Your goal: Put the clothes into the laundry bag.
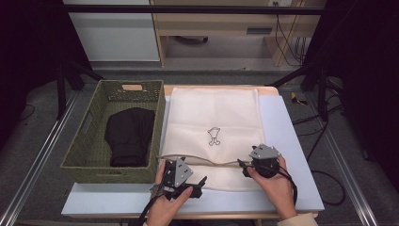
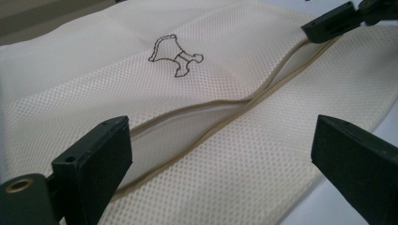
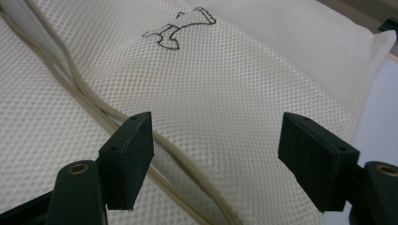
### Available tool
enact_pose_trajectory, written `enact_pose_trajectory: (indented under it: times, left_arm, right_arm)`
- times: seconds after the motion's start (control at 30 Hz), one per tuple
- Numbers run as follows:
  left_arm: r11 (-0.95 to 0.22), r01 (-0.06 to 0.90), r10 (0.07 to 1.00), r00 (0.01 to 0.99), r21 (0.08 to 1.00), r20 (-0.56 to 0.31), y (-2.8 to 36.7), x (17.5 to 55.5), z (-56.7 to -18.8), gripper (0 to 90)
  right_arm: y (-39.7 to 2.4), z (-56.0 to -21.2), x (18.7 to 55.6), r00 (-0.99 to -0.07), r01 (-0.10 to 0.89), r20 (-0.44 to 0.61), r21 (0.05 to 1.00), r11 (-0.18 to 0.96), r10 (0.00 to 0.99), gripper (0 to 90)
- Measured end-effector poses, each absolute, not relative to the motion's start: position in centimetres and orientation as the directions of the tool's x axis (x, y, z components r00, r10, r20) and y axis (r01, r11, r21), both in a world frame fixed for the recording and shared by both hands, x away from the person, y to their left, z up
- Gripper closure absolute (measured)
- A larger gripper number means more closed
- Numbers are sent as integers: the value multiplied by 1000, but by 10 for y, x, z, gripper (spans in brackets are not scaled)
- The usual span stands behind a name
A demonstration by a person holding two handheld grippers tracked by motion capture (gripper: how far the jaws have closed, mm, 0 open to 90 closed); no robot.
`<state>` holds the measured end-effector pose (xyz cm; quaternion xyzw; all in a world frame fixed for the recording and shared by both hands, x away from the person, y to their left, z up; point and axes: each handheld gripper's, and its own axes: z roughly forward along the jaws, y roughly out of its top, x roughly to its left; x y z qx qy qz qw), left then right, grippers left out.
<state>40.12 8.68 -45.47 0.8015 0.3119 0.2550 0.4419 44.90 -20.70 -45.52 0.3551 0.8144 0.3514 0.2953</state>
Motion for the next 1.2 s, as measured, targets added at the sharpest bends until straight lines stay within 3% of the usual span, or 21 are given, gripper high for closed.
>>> enact_pose_trajectory:
  times: [0.2, 0.37, 0.47, 0.67, 0.73, 0.87, 0.93, 1.03, 1.2]
  left_arm:
    - [-421, 268, 733, 663, 867, 151, 91, 399, -458, 63]
    - [-472, 222, 706, 675, 853, 215, 93, 399, -456, 62]
    - [-429, 281, 718, 682, 858, 136, 98, 400, -454, 62]
    - [-452, 293, 698, 704, 843, 130, 99, 399, -455, 65]
    - [-423, 310, 702, 706, 852, 92, 101, 400, -455, 68]
    - [-428, 305, 699, 709, 851, 98, 103, 400, -455, 70]
    - [-417, 311, 706, 702, 854, 90, 105, 399, -456, 67]
    - [-416, 327, 713, 697, 848, 81, 107, 397, -455, 71]
    - [-415, 321, 727, 680, 851, 98, 113, 391, -451, 96]
  right_arm:
    - [-204, -450, 443, -580, 338, -266, 781, 524, 770, 286]
    - [-187, -423, 454, -598, 291, -347, 746, 599, 723, 285]
    - [-175, -408, 466, -601, 290, -355, 738, 609, 716, 270]
    - [-154, -394, 490, -624, 257, -389, 716, 649, 677, 242]
    - [-139, -393, 502, -664, 242, -381, 704, 667, 643, 290]
    - [-126, -390, 507, -706, 225, -364, 697, 680, 607, 376]
    - [-120, -386, 507, -725, 210, -359, 698, 685, 588, 397]
    - [-116, -385, 503, -749, 227, -320, 698, 679, 580, 515]
    - [-117, -399, 494, -779, 238, -292, 681, 692, 555, 628]
